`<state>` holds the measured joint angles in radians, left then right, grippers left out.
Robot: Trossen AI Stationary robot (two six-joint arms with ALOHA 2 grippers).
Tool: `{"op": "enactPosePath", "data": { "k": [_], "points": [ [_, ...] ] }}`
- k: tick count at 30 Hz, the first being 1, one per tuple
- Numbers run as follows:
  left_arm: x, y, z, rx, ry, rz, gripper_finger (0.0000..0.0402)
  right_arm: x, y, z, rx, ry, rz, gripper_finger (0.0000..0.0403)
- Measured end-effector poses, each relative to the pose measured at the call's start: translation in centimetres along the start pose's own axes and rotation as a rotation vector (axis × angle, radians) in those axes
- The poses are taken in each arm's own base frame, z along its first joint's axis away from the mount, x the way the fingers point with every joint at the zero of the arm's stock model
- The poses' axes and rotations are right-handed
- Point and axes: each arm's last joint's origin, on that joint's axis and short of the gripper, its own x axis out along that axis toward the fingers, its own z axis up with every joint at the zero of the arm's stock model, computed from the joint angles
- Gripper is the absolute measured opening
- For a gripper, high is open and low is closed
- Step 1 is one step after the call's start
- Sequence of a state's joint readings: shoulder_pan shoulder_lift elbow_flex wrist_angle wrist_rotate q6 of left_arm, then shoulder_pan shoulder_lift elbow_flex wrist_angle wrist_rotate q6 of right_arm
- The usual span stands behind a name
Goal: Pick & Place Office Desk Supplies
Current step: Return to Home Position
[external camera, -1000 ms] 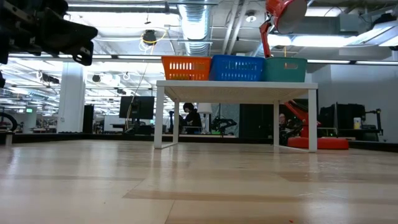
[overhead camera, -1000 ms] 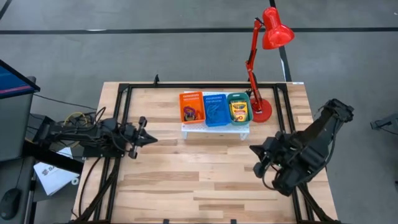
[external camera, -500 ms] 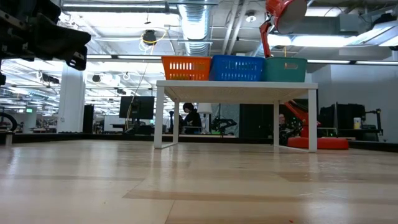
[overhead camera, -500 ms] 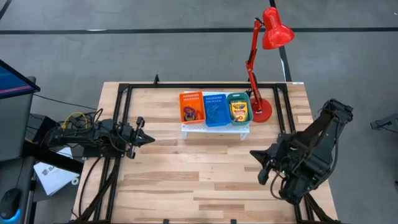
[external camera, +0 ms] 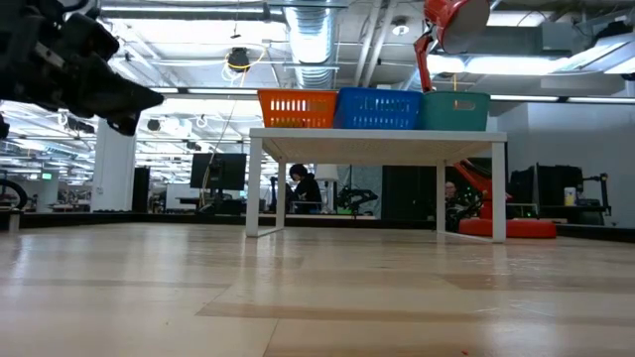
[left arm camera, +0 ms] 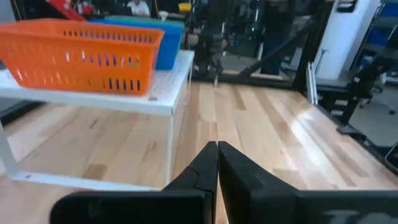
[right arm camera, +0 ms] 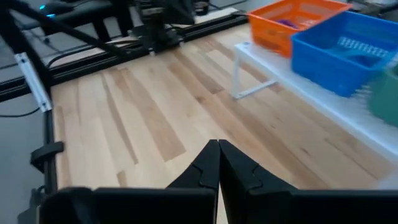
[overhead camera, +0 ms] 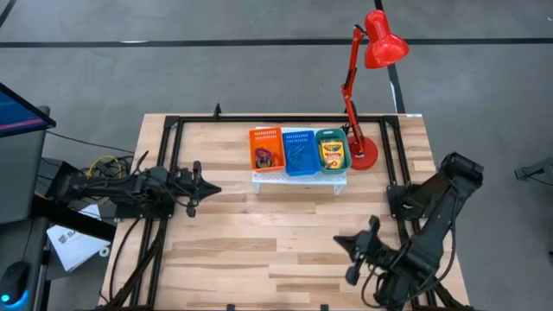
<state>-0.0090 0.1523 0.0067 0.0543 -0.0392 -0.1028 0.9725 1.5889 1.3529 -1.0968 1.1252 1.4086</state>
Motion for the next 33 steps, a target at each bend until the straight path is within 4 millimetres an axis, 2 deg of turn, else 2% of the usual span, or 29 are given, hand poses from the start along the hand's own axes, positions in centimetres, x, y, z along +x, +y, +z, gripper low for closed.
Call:
{"op": "enactPosePath", "data": {
  "k": [4, 8, 16, 27, 33],
  "points": [
    [0.3, 0.0, -0.3, 0.001, 0.036, 0.006, 0.0008, 1.4, 1.9, -0.8, -0.054, -0.01, 0.019, 0.0],
    [0.5, 0.1, -0.6, 0.002, 0.07, 0.01, 0.0008, 3.1, 3.1, -0.2, -0.1, 0.018, 0.061, 0.0],
    [0.7, 0.1, -1.0, 0.005, 0.121, 0.015, 0.0008, 7.5, 5.3, 3.1, -0.225, 0.049, 0.327, 0.0],
    [0.8, 0.1, -1.1, 0.005, 0.132, 0.015, 0.0008, 13.4, 3.6, 7.1, -0.378, 0.072, 0.653, 0.0],
    [0.8, 0.1, -1.1, 0.005, 0.132, 0.015, 0.0008, 15.4, 1.8, 7.7, -0.509, -0.095, 0.852, 0.0]
  ]
}}
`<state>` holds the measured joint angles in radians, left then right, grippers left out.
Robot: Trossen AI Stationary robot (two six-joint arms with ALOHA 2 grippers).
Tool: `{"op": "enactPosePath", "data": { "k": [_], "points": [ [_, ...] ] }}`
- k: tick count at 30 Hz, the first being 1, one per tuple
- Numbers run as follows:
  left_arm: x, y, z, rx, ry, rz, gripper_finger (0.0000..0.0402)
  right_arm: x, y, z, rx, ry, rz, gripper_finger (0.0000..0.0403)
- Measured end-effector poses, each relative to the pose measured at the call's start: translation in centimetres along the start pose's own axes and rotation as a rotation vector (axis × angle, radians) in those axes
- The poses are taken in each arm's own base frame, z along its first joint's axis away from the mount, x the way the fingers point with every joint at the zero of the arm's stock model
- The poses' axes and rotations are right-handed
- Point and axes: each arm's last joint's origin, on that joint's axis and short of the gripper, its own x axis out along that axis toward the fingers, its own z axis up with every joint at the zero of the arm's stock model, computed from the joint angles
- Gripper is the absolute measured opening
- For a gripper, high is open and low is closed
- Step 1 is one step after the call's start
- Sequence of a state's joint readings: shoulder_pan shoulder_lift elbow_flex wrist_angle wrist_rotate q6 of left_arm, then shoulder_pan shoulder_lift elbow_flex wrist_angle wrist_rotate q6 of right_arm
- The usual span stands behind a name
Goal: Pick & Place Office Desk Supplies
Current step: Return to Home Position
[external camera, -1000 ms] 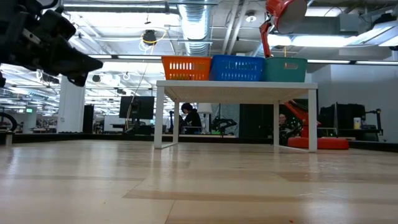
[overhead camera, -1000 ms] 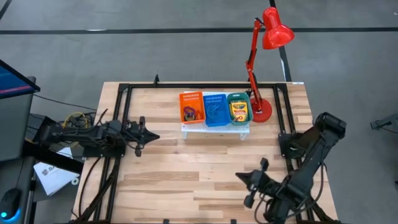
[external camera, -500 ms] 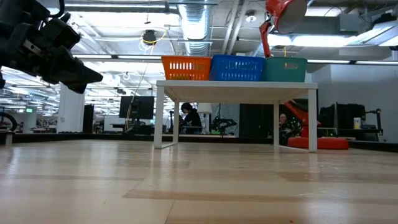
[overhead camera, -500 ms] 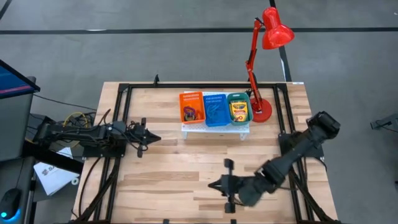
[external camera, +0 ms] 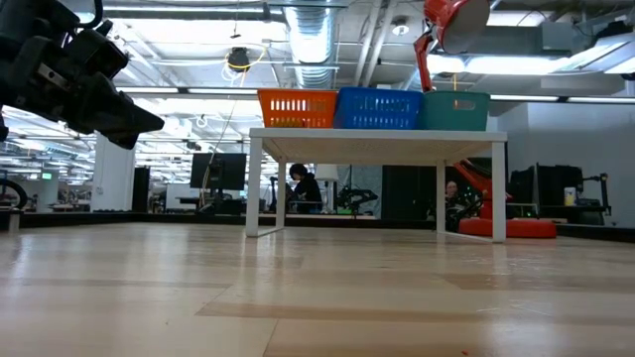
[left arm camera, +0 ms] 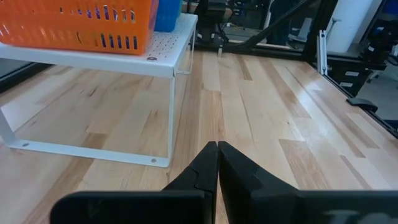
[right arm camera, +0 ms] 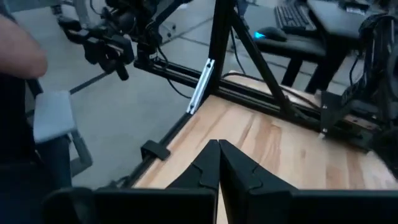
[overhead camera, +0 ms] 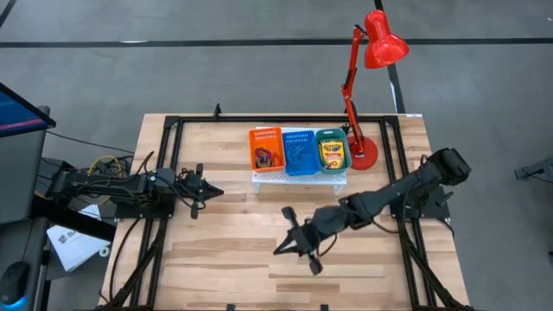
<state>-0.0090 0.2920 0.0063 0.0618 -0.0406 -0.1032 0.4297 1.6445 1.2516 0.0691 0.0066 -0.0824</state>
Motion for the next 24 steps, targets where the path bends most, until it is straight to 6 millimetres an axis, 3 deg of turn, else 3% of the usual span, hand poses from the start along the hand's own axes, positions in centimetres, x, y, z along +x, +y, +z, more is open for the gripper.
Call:
{"op": "enactPosePath", "data": {
  "k": [6, 12, 21, 24],
  "points": [
    [0.0, 0.0, 0.0, 0.0, -0.001, -0.002, 0.0008, -2.4, -2.3, -4.3, -0.051, -0.033, 0.034, 0.0],
    [0.1, 0.0, 0.0, 0.0, 0.006, -0.001, 0.0008, -6.6, -3.6, -9.6, -0.038, -0.087, 0.015, 0.0],
    [0.1, 0.0, -0.1, 0.0, 0.008, -0.001, 0.0008, -13.1, -3.0, -17.2, -0.001, -0.166, -0.059, 0.0],
    [0.1, 0.0, -0.1, 0.0, 0.008, 0.0, 0.0008, -14.8, -2.8, -18.9, 0.002, -0.188, -0.085, 0.0]
  ]
}}
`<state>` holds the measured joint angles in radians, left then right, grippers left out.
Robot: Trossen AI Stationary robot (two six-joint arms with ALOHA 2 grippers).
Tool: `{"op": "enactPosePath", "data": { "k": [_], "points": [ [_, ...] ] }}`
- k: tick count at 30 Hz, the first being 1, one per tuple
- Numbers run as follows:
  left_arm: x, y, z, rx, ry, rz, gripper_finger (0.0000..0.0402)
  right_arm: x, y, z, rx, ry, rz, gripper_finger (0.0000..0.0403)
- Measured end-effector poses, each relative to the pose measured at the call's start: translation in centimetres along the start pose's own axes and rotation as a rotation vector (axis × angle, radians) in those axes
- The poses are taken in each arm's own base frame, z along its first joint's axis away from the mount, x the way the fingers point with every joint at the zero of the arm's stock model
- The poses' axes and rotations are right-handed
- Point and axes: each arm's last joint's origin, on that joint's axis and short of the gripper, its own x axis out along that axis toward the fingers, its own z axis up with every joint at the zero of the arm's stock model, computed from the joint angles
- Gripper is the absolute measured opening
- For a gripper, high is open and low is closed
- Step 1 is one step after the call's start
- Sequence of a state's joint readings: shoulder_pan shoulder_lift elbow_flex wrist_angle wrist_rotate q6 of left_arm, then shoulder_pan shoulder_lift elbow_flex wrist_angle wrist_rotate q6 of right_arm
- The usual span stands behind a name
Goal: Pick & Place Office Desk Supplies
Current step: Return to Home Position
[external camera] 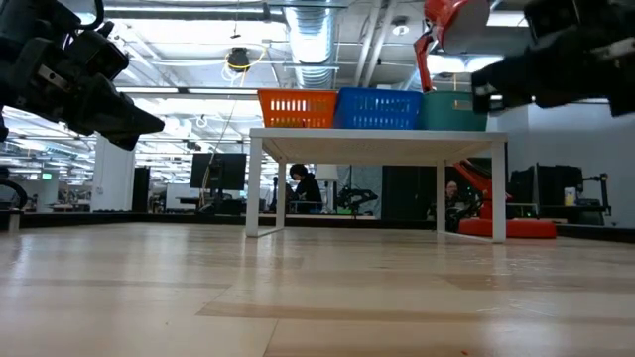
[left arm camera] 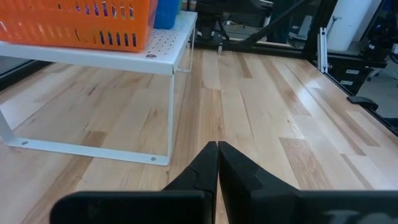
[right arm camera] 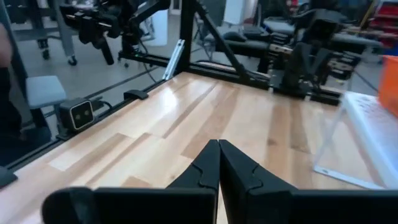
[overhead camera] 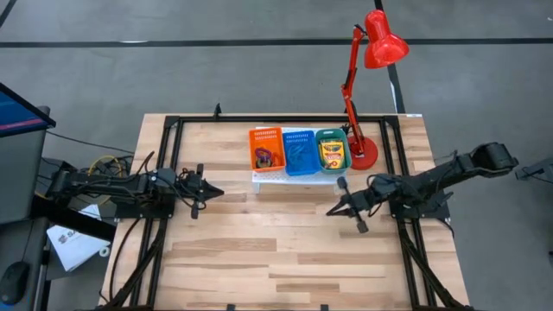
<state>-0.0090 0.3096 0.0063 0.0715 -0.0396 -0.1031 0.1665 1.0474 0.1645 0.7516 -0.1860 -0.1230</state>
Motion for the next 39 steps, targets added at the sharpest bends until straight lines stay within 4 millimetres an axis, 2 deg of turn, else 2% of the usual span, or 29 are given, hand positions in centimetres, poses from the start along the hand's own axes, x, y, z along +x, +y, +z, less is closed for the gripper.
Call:
{"op": "enactPosePath", "data": {
  "k": [9, 25, 33, 39],
  "points": [
    [0.0, 0.0, 0.0, 0.0, 0.0, 0.002, 0.0008, -3.8, -0.3, -1.8, -0.052, -0.07, -0.093, 0.0],
    [0.0, 0.0, 0.0, 0.0, -0.001, 0.001, 0.0008, -6.1, -0.3, -2.9, 0.0, 0.086, -0.087, 0.0],
    [0.0, 0.0, 0.0, 0.0, 0.0, 0.001, 0.0008, -7.2, 0.1, -3.1, 0.013, 0.092, -0.097, 0.0],
    [0.0, 0.0, 0.0, 0.0, 0.0, -0.002, 0.0008, -7.7, -0.1, -2.5, 0.006, 0.038, -0.188, 0.0]
  ]
}}
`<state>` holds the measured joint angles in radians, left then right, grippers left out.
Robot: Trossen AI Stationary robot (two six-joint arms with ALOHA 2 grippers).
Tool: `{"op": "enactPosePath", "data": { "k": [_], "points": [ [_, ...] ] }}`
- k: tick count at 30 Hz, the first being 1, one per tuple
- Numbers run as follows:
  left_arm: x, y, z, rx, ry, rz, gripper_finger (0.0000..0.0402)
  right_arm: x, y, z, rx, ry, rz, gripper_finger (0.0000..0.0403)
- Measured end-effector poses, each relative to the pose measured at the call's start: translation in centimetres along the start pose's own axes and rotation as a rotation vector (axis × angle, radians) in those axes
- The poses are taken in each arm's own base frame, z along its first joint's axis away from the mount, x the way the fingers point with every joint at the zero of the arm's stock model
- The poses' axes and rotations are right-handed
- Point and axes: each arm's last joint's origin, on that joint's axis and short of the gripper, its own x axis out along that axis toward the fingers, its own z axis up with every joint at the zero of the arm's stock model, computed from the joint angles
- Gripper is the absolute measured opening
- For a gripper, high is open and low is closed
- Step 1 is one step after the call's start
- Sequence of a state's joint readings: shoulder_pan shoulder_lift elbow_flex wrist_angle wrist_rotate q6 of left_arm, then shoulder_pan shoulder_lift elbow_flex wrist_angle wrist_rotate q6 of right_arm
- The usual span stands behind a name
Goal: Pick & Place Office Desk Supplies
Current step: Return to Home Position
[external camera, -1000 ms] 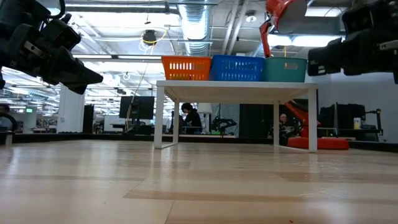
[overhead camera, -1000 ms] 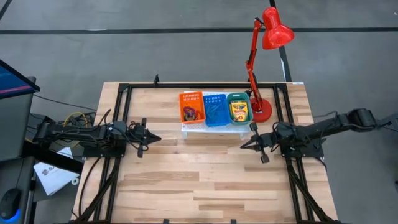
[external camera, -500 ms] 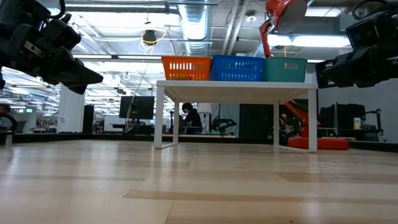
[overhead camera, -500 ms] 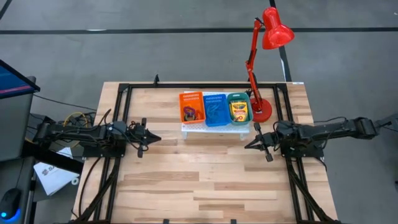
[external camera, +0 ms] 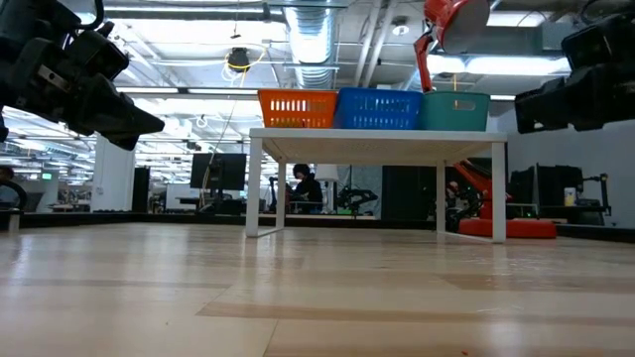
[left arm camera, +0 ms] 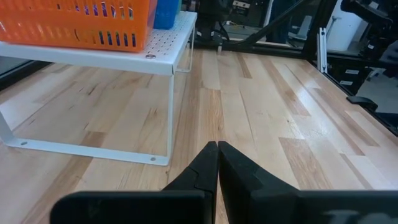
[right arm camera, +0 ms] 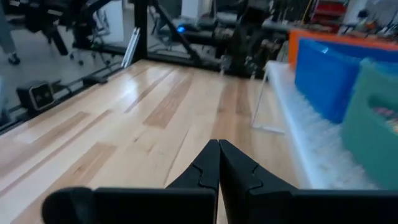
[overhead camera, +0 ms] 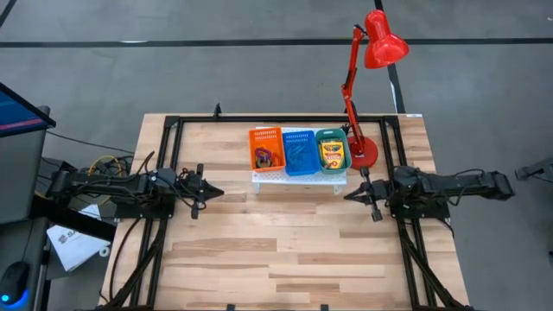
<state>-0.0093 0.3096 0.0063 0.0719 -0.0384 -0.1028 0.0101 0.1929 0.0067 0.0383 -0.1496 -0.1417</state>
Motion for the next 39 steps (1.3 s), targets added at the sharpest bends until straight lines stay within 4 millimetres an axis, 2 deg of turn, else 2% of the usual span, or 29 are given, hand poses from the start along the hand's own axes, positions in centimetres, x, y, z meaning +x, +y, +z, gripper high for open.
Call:
{"op": "enactPosePath", "data": {
  "k": [10, 39],
  "points": [
    [0.0, 0.0, 0.0, 0.0, 0.0, 0.001, 0.0008, -0.66, -0.08, 0.75, -0.011, -0.095, -0.038, 0.0],
    [0.0, 0.01, 0.0, 0.0, 0.0, 0.003, 0.0008, -0.65, -0.04, 0.7, -0.011, -0.093, -0.033, 0.0]
  ]
}}
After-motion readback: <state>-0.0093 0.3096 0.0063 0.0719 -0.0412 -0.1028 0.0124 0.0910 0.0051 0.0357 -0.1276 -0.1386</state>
